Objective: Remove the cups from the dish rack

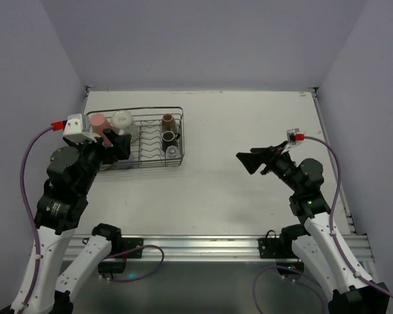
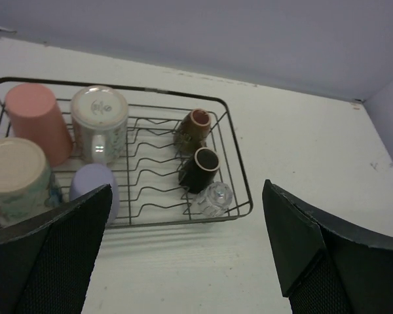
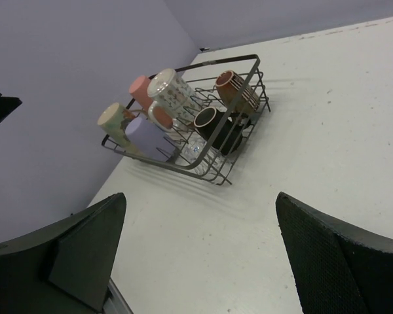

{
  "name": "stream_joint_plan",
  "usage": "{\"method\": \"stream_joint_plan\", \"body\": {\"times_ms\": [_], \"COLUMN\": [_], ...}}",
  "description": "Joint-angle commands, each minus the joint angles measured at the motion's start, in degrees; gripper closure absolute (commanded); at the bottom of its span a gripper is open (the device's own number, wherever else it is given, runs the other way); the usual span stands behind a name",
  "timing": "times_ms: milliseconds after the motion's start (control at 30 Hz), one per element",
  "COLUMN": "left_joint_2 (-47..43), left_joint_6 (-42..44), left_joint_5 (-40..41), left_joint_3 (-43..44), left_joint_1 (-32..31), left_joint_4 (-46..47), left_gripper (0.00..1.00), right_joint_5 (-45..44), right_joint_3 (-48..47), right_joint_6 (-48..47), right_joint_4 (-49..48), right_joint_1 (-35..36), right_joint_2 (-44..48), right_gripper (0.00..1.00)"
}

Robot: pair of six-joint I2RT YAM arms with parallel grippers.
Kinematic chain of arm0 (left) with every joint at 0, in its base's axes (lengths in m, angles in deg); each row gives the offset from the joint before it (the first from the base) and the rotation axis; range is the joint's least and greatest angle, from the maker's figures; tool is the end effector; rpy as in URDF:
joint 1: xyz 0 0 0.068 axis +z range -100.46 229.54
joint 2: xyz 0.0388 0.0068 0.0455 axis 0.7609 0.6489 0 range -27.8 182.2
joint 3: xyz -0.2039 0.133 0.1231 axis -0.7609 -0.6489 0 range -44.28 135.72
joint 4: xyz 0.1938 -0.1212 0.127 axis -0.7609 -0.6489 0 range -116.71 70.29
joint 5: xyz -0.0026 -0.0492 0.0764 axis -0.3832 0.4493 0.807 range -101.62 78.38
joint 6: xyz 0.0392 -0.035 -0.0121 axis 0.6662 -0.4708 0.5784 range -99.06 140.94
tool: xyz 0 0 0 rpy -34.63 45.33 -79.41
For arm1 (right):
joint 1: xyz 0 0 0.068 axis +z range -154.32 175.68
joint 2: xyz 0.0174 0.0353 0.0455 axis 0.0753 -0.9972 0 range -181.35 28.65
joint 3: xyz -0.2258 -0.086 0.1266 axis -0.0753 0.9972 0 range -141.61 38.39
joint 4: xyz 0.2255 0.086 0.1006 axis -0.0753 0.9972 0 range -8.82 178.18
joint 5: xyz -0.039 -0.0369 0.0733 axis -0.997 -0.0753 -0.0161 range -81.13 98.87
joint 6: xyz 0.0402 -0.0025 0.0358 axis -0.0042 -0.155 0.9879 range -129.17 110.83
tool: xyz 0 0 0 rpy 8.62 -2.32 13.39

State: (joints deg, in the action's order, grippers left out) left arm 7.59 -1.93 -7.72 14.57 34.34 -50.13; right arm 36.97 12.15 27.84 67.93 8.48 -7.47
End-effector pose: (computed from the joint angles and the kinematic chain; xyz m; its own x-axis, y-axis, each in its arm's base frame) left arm 0.1110 -0.0277 0.4057 -0.1840 -0.3518 -0.9178 0.1357 0.9157 -0.3782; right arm 0.1559 0.0526 0.2924 -0.3478 0.4656 -0.8138 -0.5566 0.5959 0.5789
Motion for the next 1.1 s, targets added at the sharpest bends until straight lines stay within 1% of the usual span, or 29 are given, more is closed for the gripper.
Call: {"method": "stream_joint_plan", "body": {"times_ms": [0,33,67,100,133,233,267,367,400,433,500,600,667,733,900,1067], "left_joint_2": [2.0,2.3,2.6,2.6,2.5,2.1,2.3,5.7,8.1,9.2,12.7,15.8,17.6,19.1,24.0,27.3], "left_joint_6": [1.3,1.2,1.1,0.6,0.4,0.9,1.2,1.9,1.9,2.0,2.2,0.7,0.6,0.3,0.4,0.2], "left_joint_5": [11.0,13.3,19.2,22.5,27.6,33.5,34.3,38.5,39.6,40.8,41.3,38.5,36.4,32.2,33.0,28.5], "left_joint_3": [2.2,2.5,2.5,2.3,1.5,-0.8,-1.3,-2.4,-2.6,-3.6,-4.7,-4.9,-5.5,-5.0,-4.1,-5.1], "left_joint_1": [-0.3,-0.2,-0.2,-0.2,-0.2,-0.2,-0.2,-0.2,-0.2,-0.1,0.0,1.5,4.2,6.8,8.3,13.0], "left_joint_4": [-8.8,-9.6,-10.9,-11.1,-11.0,-7.9,-6.0,-3.6,-3.2,-1.2,0.2,0.6,2.8,3.4,5.1,8.7], "left_gripper": [0.0,0.0,0.0,0.0,0.0,0.0,0.0,0.0,0.0,0.0,0.0,0.0,0.0,0.0,0.0,0.0], "right_joint_5": [-1.2,-1.0,-0.8,-0.3,0.0,-0.8,-0.9,-0.2,0.0,0.5,0.7,0.3,0.6,1.4,1.7,1.4], "right_joint_3": [-1.1,-1.3,-1.4,-1.6,-1.7,-1.4,-1.4,-1.7,-2.0,-2.1,-2.2,-2.0,-2.0,-2.1,-2.3,-2.3], "right_joint_6": [-1.7,-1.8,-1.9,-2.0,-1.9,-2.1,-2.1,-2.2,-2.2,-2.3,-2.5,-2.6,-2.4,-2.2,-2.4,-2.3], "right_joint_4": [0.7,0.9,1.2,1.3,1.3,1.4,1.5,1.4,1.5,1.7,1.7,1.6,1.4,1.3,1.6,1.7], "right_joint_1": [0.2,0.2,0.3,0.3,0.3,0.3,0.2,0.2,0.3,0.3,0.3,0.4,0.4,0.5,0.8,0.9], "right_joint_2": [-1.8,-2.1,-2.3,-2.4,-2.2,-1.9,-2.0,-3.3,-3.7,-4.1,-4.2,-4.0,-4.5,-4.9,-4.8,-5.0], "right_gripper": [0.01,0.01,0.01,0.01,0.01,0.01,0.01,0.01,0.01,0.01,0.01,0.01,0.01,0.01,0.01,0.01]}}
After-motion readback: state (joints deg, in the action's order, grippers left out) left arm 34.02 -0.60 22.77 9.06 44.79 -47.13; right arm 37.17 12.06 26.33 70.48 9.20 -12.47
